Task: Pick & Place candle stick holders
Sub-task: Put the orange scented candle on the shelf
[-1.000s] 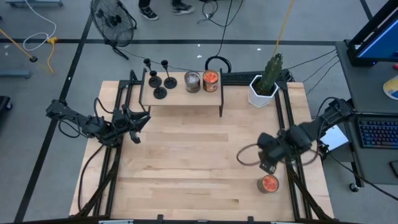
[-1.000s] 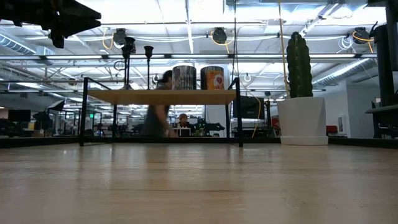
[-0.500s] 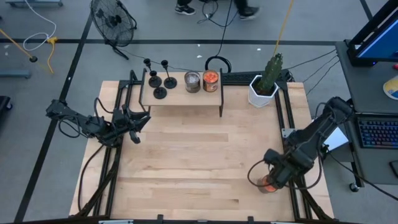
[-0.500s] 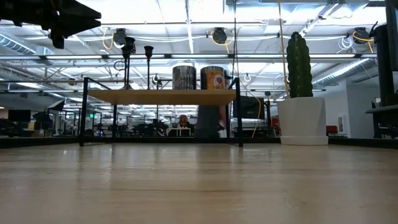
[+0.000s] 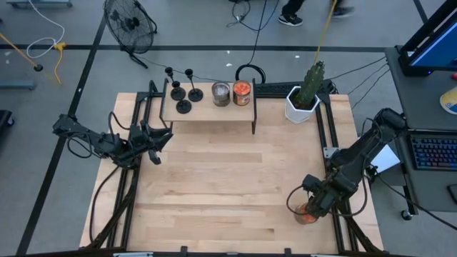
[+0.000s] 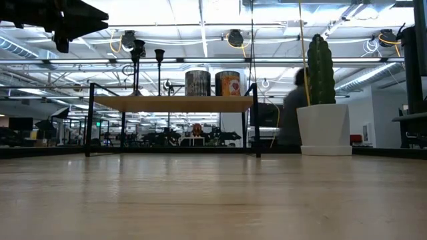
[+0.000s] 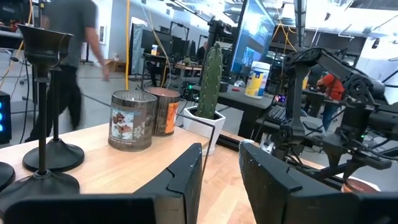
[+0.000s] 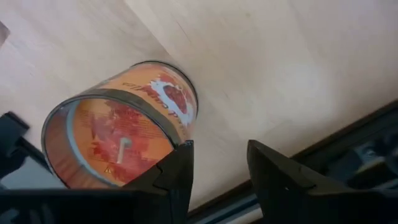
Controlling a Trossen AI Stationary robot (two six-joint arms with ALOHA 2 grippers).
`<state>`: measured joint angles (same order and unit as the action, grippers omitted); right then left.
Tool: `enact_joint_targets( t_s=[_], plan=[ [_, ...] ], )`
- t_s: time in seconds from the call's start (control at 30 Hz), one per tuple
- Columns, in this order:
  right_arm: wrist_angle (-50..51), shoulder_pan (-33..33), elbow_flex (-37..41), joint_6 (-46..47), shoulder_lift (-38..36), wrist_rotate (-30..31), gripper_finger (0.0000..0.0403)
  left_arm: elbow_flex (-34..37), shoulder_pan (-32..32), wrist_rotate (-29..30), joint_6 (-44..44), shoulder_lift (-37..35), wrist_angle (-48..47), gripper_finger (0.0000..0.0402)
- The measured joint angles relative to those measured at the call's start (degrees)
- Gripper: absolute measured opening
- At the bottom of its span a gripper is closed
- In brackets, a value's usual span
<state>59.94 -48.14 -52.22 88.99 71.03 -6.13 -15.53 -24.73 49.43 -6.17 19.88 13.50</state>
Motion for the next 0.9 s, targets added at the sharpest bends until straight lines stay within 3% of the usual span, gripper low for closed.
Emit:
enact_joint_targets(
  t_s=[0.33, 0.5, 0.6, 0.9],
  plan=[
    [3.61, -0.04, 1.19, 3.84, -7.1, 0.17, 0.0141, 0.0, 0.0, 0.04, -0.11, 0.0, -0.19, 0.0113],
    [-2.83, -0.04, 1.19, 3.52, -11.36, 0.28, 0.0141, 0.0, 0.02, 0.07, -0.15, -0.01, -0.44, 0.0113],
    [-6.2, -0.04, 1.19, 2.65, -11.71, 0.27, 0.0141, 0.0, 0.01, 0.07, -0.15, -0.02, -0.44, 0.0113],
    [-3.51, -0.04, 1.19, 1.87, -8.48, 0.05, 0.0141, 0.0, 0.0, 0.07, -0.17, 0.0, -1.73, 0.0113]
  ],
)
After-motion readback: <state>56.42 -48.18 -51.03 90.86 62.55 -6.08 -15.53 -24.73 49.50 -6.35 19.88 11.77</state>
